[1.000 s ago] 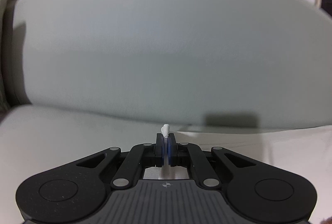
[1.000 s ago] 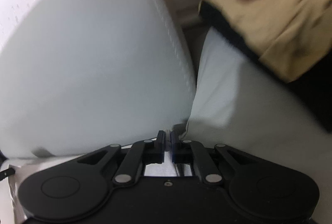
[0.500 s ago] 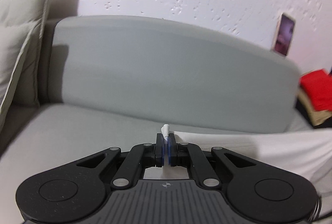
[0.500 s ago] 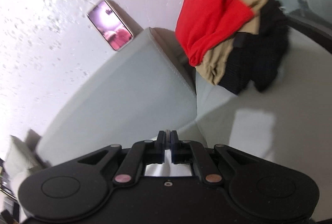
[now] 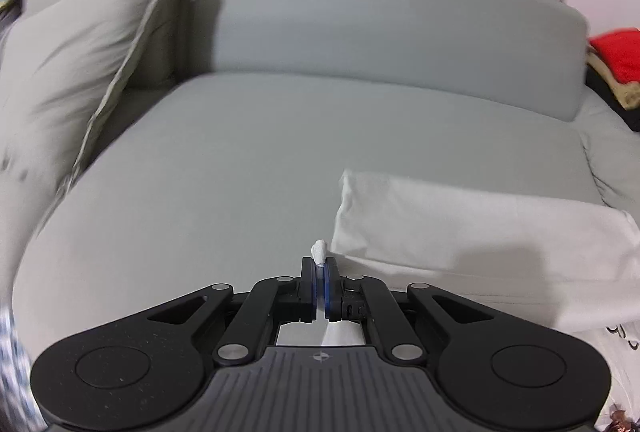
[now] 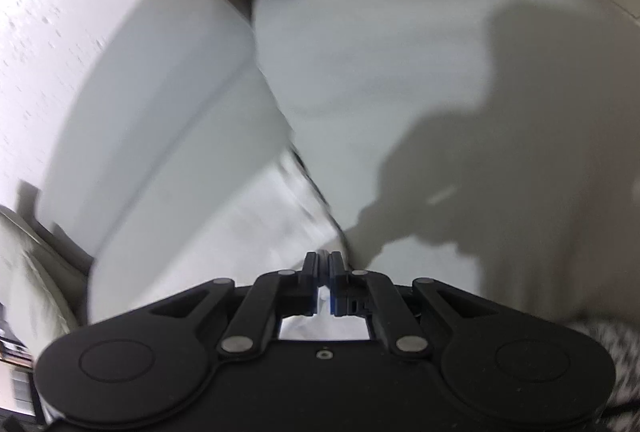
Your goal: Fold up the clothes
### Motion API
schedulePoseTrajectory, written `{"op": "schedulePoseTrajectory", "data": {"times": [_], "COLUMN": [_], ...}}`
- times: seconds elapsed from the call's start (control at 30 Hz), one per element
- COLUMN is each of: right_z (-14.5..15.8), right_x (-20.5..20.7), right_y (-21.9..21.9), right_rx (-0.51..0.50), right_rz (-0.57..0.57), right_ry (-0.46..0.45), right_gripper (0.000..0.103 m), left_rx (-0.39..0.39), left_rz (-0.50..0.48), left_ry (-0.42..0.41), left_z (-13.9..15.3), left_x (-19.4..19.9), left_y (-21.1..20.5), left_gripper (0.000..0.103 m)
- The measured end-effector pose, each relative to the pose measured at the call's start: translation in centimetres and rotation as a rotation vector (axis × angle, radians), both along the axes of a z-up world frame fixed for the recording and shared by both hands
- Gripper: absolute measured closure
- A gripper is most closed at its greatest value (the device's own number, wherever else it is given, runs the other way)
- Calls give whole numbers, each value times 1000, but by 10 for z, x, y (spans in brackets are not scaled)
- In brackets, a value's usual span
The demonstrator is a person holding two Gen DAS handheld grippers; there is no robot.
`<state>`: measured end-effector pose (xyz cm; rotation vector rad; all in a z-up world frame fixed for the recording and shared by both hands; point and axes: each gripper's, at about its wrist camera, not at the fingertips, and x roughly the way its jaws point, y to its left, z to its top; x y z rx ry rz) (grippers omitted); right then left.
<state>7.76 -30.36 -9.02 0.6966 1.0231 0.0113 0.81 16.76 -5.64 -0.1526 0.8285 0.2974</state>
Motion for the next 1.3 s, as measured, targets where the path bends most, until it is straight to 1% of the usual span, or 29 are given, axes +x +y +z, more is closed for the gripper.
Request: {"op": "schedulePoseTrajectory", "data": {"times": [0.07,0.1,0.13,0.17,0.23,0.37,0.4,0.43,0.47,0.5,0.53,0.57,0.6,0.63,0.67,0.73,0.8,0.87,0.9,0.97,1.0,1.03,1.1,1.17,1.2,1.23,1.27,1.3], "right_z": [-2,3,8,14,17,2,0,-2,-3,3,10,16,23,32,40,52,52,46,41,35,33,31,26,14,7,0,-4,-4], "right_x": [-9,-13,-16,-19,-13,-3,-2,-1,-1,-2,-4,-6,-9,-24,-38,-49,-56,-57,-57,-54,-52,-50,-43,-33,-29,-25,-20,-15], "right_y": [4,4,3,3,4,6,6,6,6,4,3,2,1,-1,-3,-1,-1,1,2,7,10,13,18,25,29,33,39,45], "right_rx": [-17,-4,5,-1,-42,-95,-104,-114,-122,-114,-105,-97,-88,-67,-46,-21,64,177,261,438,473,505,481,460,443,424,366,301], "right_rz": [2,-2,-3,-1,9,-2,-4,-6,-7,6,19,32,46,74,101,120,141,141,142,174,193,213,252,274,269,265,275,283], "right_ry": [-7,-26,-51,-77,-103,-32,-20,-7,3,-12,-26,-41,-57,-95,-132,-198,-236,-207,-193,-175,-156,-138,-134,-84,-52,-20,4,10], "right_gripper": [98,98,98,98,98,98,98,98,96,93,91,86,72,65,62,57,57,55,55,37,19,18,18,20,36,71,94,95], "left_rx": [-32,-34,-17,7,45,91,111,131,151,172,177,176,173,170,174,172,161,137,127,124,126,128,103,54,40,38,42,49], "left_rz": [42,49,47,35,8,-29,-43,-59,-75,-91,-99,-98,-96,-94,-96,-105,-118,-145,-165,-215,-230,-242,-249,-253,-259,-263,-269,-277], "left_ry": [-49,-77,-95,-94,-50,96,111,121,130,139,129,112,94,77,64,51,44,45,44,37,37,38,54,64,69,74,77,79], "left_z": [7,12,16,16,8,-19,-20,-20,-20,-20,-15,-8,-2,4,10,14,17,19,21,21,20,18,13,8,4,2,0,-1], "left_x": [-16,-26,-31,-31,-28,-13,-16,-21,-26,-30,-37,-46,-55,-65,-73,-79,-82,-82,-82,-81,-79,-77,-67,-55,-48,-40,-32,-23], "left_y": [4,3,1,-1,-5,-7,-9,-10,-12,-13,-11,-10,-9,-8,-11,-17,-24,-35,-41,-53,-57,-62,-67,-71,-73,-75,-78,-80], "left_gripper": [100,100,100,100,100,98,96,91,89,84,79,76,73,73,73,72,71,68,67,64,63,63,63,63,63,63,63,62]}}
